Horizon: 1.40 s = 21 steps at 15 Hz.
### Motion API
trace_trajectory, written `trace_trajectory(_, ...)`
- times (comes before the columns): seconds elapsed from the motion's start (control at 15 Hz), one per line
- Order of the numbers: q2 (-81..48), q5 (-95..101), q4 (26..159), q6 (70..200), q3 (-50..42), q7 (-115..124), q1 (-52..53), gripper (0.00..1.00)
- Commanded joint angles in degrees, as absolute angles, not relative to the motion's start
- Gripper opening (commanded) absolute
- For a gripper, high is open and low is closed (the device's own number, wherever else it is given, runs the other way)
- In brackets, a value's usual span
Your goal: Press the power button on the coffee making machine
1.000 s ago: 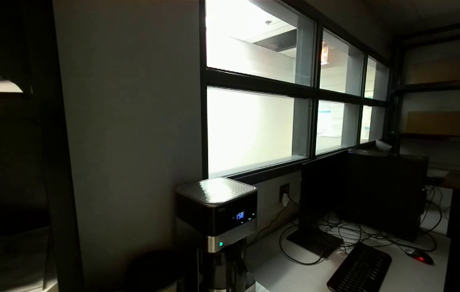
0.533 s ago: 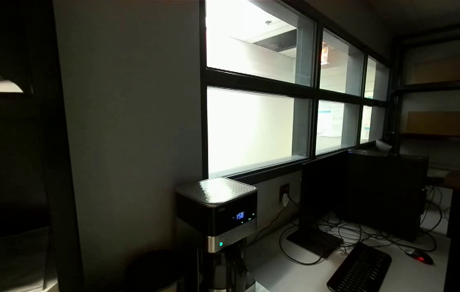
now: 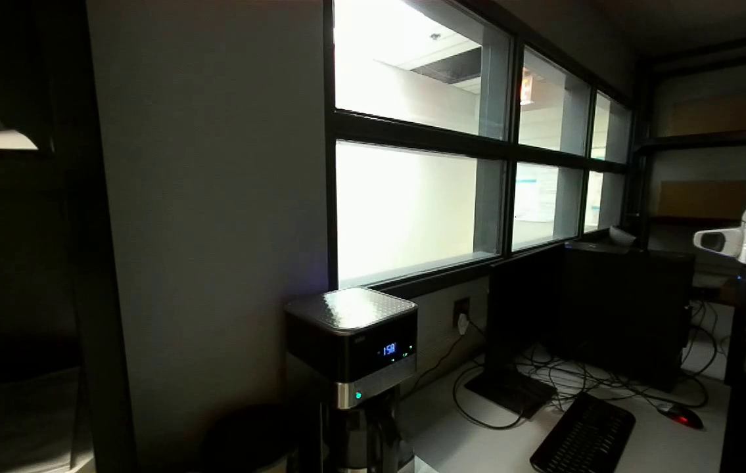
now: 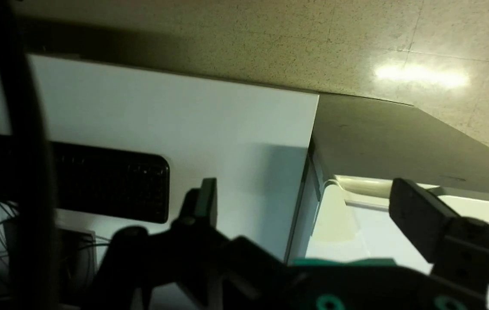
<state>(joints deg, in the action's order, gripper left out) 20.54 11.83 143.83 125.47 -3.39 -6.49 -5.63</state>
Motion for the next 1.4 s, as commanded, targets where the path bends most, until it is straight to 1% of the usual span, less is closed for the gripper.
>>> trace_trajectory(0.0,12.1,14.9,137.3,127.3,-0.9,-6.3,-3.6,1.00)
trace_trajectory(0.2,6.2,17.9,132.8,128.8,1.2,-5.9,-2.1,0.99)
trace_trajectory(0.27,4.2,19.1,131.1,129.1,1.9,-5.7,-1.4,0.75)
trace_trajectory(0.33,2.5,20.3,129.7,129.6,2.3,-5.5,-1.0,0.75)
trace_trajectory(0.47,-0.9,23.5,126.6,130.2,3.3,-4.9,0.1,0.62)
trace_trajectory(0.67,-6.0,30.5,121.9,131.4,4.3,-4.2,2.3,0.38)
trace_trajectory(0.87,-10.5,37.5,117.7,133.2,4.5,-3.7,4.5,0.15)
trace_trajectory(0.93,-12.0,39.5,116.3,133.9,4.4,-3.3,5.3,0.06)
trace_trajectory(1.07,-14.6,42.4,113.7,136.2,4.5,-3.1,6.4,0.00)
trace_trajectory(1.33,-19.7,46.4,108.3,140.7,4.2,-2.6,8.3,0.00)
